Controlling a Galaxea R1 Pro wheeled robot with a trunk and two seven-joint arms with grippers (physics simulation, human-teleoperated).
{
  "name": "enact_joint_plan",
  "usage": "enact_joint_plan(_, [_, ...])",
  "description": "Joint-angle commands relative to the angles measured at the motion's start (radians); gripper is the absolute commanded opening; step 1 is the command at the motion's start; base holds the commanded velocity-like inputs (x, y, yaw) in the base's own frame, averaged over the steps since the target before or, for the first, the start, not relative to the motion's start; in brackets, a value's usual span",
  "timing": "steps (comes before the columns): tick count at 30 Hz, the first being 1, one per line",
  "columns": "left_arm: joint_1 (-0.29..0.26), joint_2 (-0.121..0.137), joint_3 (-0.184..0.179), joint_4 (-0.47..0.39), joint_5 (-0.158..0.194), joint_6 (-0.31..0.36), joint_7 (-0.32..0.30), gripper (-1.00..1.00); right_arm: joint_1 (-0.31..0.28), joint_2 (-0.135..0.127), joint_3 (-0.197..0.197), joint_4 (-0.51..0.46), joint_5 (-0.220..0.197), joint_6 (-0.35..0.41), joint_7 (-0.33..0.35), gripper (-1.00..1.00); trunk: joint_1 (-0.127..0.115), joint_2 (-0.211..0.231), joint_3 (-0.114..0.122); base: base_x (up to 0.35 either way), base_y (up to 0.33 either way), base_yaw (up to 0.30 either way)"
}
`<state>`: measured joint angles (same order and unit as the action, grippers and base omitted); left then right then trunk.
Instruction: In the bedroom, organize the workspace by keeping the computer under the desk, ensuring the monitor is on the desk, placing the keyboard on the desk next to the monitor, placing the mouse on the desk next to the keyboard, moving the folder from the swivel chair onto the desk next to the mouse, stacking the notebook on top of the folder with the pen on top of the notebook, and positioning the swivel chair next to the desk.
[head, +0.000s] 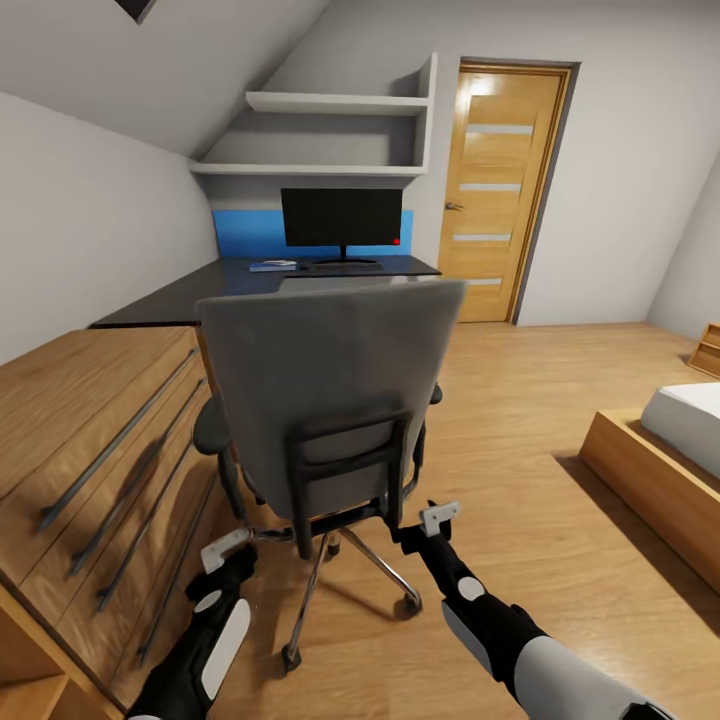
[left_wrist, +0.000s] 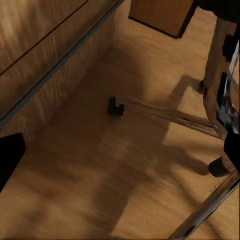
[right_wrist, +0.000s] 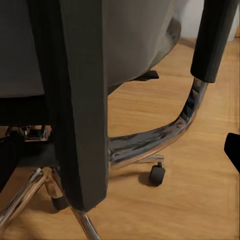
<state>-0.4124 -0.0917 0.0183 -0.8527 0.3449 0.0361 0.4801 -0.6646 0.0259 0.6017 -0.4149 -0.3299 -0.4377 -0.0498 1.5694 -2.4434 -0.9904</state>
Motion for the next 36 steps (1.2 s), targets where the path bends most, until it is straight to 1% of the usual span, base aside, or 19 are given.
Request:
enact_joint_plan(1, [0.000,0.000,0.019,-0.002,0.004,0.004,0.002,1.00,-0.001,-0.002,0.008,0.001,-0.008,-0.005,-0.005,1.00,0.000,0.000,-0.001,0.012,0.000,0.000])
enact_joint_plan(5, [0.000,0.001,0.059,-0.003,0.003,0.004,0.003,1.00,-0.001,-0.007,0.002,0.001,-0.016,-0.007,-0.006,1.00,0.000,0.000,-0.001,0.006,0.000,0.000])
enact_joint_plan(6, [0.000,0.001,0.063,-0.003,0.003,0.004,0.003,1.00,-0.001,-0.009,-0.001,0.001,-0.019,-0.007,-0.006,1.00,0.000,0.000,-0.001,0.002,0.000,0.000])
enact_joint_plan(7, [0.000,0.002,0.080,-0.003,0.003,0.004,0.003,1.00,-0.001,-0.016,-0.013,0.000,-0.031,-0.007,-0.006,1.00,0.000,0.000,-0.001,0.001,0.000,0.000])
enact_joint_plan(8, [0.000,0.002,0.086,-0.003,0.003,0.004,0.003,1.00,-0.001,-0.019,-0.017,0.000,-0.036,-0.007,-0.006,1.00,0.000,0.000,-0.001,0.000,0.000,0.000])
enact_joint_plan(9, [0.000,0.001,0.107,-0.003,0.003,0.004,0.003,1.00,-0.001,-0.026,-0.031,0.000,-0.048,-0.007,-0.006,1.00,0.000,0.000,-0.001,0.000,0.000,0.000])
enact_joint_plan(11, [0.000,0.002,0.140,-0.003,0.003,0.004,0.003,1.00,-0.001,-0.031,-0.042,-0.001,-0.057,-0.007,-0.005,1.00,0.000,0.000,-0.001,0.000,0.000,0.000])
enact_joint_plan(13, [0.000,0.002,0.154,-0.003,0.003,0.004,0.003,1.00,-0.001,-0.033,-0.046,-0.001,-0.062,-0.007,-0.005,1.00,0.000,0.000,-0.001,0.000,0.000,0.000])
enact_joint_plan(19, [0.000,0.001,0.164,-0.003,0.003,0.004,0.001,1.00,-0.001,-0.033,-0.048,-0.001,-0.063,-0.007,-0.005,1.00,0.000,0.000,-0.001,0.019,0.000,0.000])
enact_joint_plan(32, [0.000,0.001,0.164,-0.003,0.003,0.004,-0.005,1.00,-0.001,-0.034,-0.047,-0.001,-0.061,-0.007,-0.005,1.00,0.000,0.000,-0.001,0.034,0.000,0.000])
enact_joint_plan(36, [0.000,0.001,0.161,-0.004,0.003,0.004,-0.011,1.00,-0.001,-0.034,-0.046,-0.001,-0.061,-0.007,-0.004,1.00,0.000,0.000,-0.001,0.139,-0.042,0.000])
